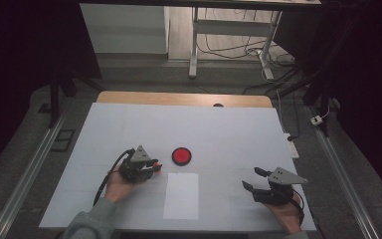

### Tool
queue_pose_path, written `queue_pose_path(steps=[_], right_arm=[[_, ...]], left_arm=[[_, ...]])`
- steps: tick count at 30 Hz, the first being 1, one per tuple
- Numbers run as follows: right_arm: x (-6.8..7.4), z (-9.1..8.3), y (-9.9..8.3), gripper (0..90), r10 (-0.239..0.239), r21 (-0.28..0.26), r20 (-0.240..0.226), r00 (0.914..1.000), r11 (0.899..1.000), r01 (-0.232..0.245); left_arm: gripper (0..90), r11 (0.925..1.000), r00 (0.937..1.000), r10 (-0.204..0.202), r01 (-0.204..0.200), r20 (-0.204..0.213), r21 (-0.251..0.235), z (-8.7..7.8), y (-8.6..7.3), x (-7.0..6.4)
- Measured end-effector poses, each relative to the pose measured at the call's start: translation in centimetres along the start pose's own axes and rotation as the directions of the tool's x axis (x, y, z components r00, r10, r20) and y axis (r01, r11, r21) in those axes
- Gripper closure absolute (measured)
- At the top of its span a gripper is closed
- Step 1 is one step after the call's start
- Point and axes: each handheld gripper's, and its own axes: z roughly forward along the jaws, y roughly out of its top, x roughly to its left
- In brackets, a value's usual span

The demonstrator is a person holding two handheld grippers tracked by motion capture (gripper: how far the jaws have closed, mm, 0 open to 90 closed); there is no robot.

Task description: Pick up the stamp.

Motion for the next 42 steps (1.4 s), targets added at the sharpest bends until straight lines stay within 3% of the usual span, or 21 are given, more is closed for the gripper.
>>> queue_pose_path(steps=[9, 20, 34, 42], right_arm=[[0.0, 0.0, 0.0, 30.7, -0.007, 0.000, 0.001, 1.0000, 1.000, 0.007], [0.1, 0.2, 0.2, 31.0, -0.006, -0.006, 0.001, 1.0000, 1.000, 0.006], [0.2, 0.4, 0.3, 31.0, -0.017, 0.000, 0.003, 0.9998, 1.000, 0.017], [0.4, 0.4, 0.4, 31.0, -0.027, -0.001, 0.002, 0.9996, 1.000, 0.027]], left_arm=[[72.0, 0.9972, 0.9988, -0.036, 0.038, 0.032, -0.065, -1.1, 0.4, 0.2], [72.0, 0.9855, 0.9952, -0.065, 0.075, 0.073, -0.152, -2.9, 1.0, -0.1], [72.0, 0.9805, 0.9897, -0.038, 0.064, 0.138, -0.186, -3.7, 2.0, -1.6], [72.0, 0.9780, 0.9831, -0.032, 0.068, 0.180, -0.197, -3.7, 2.4, -2.4]])
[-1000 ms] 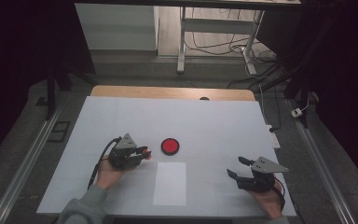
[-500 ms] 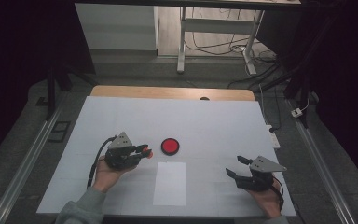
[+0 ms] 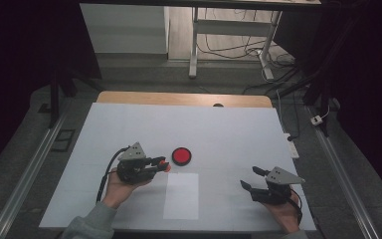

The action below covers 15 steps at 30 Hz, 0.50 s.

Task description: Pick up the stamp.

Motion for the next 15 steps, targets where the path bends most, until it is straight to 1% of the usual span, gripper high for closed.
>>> queue_pose_path(steps=[10, 15], right_arm=[[0.1, 0.1, 0.0, 31.0, 0.000, -0.002, -0.002, 1.0000, 1.000, 0.000], [0.1, 0.1, 0.0, 31.0, -0.006, 0.008, 0.000, 1.0000, 1.000, 0.006]], left_arm=[[72.0, 0.9999, 0.9986, -0.007, 0.008, 0.053, -0.014, 0.4, 0.4, -0.9], [71.9, 0.9999, 0.9968, -0.003, 0.004, 0.080, -0.016, 0.9, 0.6, -1.5]])
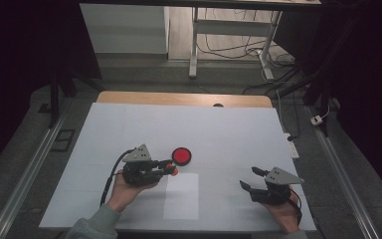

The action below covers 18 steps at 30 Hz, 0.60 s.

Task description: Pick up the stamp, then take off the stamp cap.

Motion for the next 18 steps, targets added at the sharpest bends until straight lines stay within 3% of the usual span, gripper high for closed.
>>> queue_pose_path(steps=[18], right_arm=[[0.03, 0.05, 0.06, 31.0, -0.001, -0.001, -0.006, 1.0000, 1.000, 0.001]], left_arm=[[72.0, 1.0000, 1.0000, 0.000, 0.000, 0.009, 0.002, 0.65, 0.09, -0.38]])
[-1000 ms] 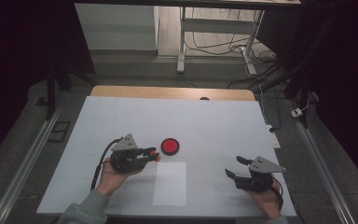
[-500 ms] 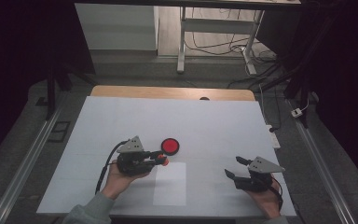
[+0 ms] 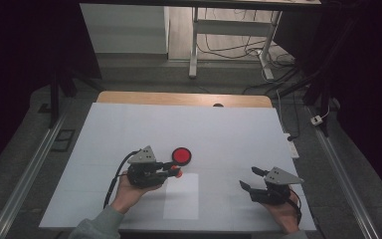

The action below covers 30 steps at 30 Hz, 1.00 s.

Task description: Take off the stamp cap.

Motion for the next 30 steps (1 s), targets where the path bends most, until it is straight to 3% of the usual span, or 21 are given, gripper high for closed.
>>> queue_pose_path(steps=[19, 30], right_arm=[[0.8, 0.1, 0.3, 31.1, -0.003, -0.003, -0.004, 1.0000, 1.000, 0.003], [1.3, 0.7, 0.7, 31.8, -0.011, -0.019, -0.021, 0.9997, 1.000, 0.010]], left_arm=[[71.9, 0.9999, 0.9999, -0.011, 0.011, -0.003, -0.006, 0.3, 0.1, 0.8], [71.9, 1.0000, 0.9999, -0.004, 0.004, -0.014, -0.007, 0.2, 0.1, 0.6]])
